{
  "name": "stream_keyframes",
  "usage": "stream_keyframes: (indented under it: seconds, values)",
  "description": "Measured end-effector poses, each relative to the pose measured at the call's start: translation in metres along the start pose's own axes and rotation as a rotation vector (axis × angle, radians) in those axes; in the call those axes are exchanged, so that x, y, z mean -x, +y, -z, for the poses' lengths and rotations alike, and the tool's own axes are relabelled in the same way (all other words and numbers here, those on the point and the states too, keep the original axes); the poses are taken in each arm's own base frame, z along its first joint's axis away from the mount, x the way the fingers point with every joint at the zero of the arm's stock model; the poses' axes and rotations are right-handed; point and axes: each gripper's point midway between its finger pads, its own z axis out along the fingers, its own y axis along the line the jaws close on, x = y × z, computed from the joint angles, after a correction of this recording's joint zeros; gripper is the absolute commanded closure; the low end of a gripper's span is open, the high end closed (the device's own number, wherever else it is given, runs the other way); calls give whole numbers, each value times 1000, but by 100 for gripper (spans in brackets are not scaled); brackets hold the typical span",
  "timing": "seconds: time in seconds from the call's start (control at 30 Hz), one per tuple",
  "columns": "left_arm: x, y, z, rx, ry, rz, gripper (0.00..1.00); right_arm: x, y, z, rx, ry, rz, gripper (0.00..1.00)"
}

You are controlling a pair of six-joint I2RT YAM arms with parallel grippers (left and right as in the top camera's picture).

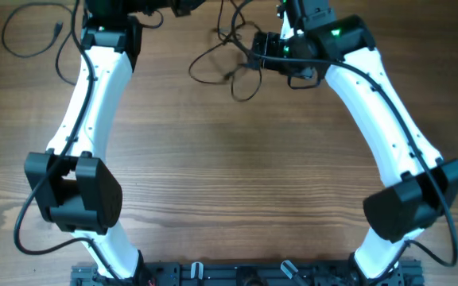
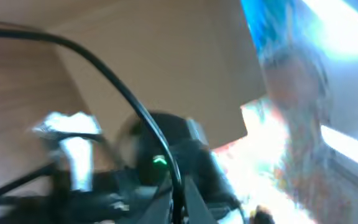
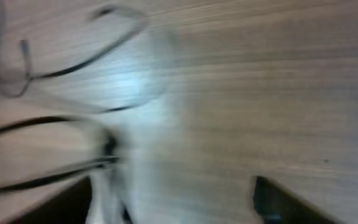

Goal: Untangle cables

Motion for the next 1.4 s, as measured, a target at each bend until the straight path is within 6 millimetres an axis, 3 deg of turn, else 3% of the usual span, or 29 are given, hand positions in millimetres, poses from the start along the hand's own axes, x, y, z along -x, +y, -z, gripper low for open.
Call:
stream_keyframes:
  seconds: [0.07, 0.17, 0.23, 0.3, 0.37, 0.43, 0.5, 0.53, 0.6, 0.67, 0.7, 0.77, 0.83, 0.93, 1.03, 1.1, 1.2, 1.27, 1.33, 1.4]
  values:
    - [-4, -15, -1, -24, 22, 28, 96, 2, -14, -14, -74, -2, -17, 96]
    - [-2, -9, 9, -5, 20, 130, 96, 4, -28, -14, -149, -25, -49, 96]
    - [6, 7, 23, 33, -13, 226, 96, 3, -35, -12, -187, -27, -68, 96]
    - [17, 41, 53, 106, -106, 388, 96, 9, -38, 3, -201, -71, -78, 96]
    - [21, 85, 91, 211, -241, 586, 96, 20, -44, 38, -213, -157, -94, 96]
    - [16, 122, 131, 317, -358, 687, 96, 35, -50, 91, -210, -292, -123, 96]
    - [21, 130, 143, 365, -398, 614, 96, 44, -61, 149, -234, -445, -175, 96]
    - [22, 135, 145, 396, -416, 594, 96, 43, -67, 160, -261, -479, -203, 96]
    - [12, 165, 160, 566, -503, 652, 96, 41, -93, 175, -399, -535, -263, 96]
    - [-9, 205, 199, 858, -633, 728, 96, 40, -119, 189, -542, -583, -306, 96]
    - [-28, 223, 229, 1058, -700, 764, 96, 38, -138, 200, -635, -613, -335, 96]
    - [-56, 236, 276, 1361, -776, 786, 96, 43, -168, 221, -750, -684, -402, 96]
    - [-72, 234, 313, 1590, -828, 760, 96, 53, -203, 245, -828, -773, -499, 96]
    - [-78, 227, 340, 1758, -867, 708, 96, 75, -243, 281, -865, -896, -579, 96]
    - [-79, 224, 348, 1812, -872, 683, 96, 88, -273, 332, -895, -1012, -623, 96]
    - [-80, 223, 350, 1825, -872, 677, 96, 89, -293, 382, -910, -1105, -660, 96]
    - [-80, 224, 349, 1818, -860, 677, 96, 86, -300, 440, -881, -1227, -684, 96]
    - [-77, 227, 340, 1770, -815, 666, 96, 87, -295, 464, -832, -1291, -677, 96]
    - [-67, 233, 321, 1683, -696, 590, 96, 88, -291, 470, -803, -1309, -667, 96]
    - [-51, 236, 270, 1407, -513, 491, 96, 90, -290, 468, -787, -1307, -663, 96]
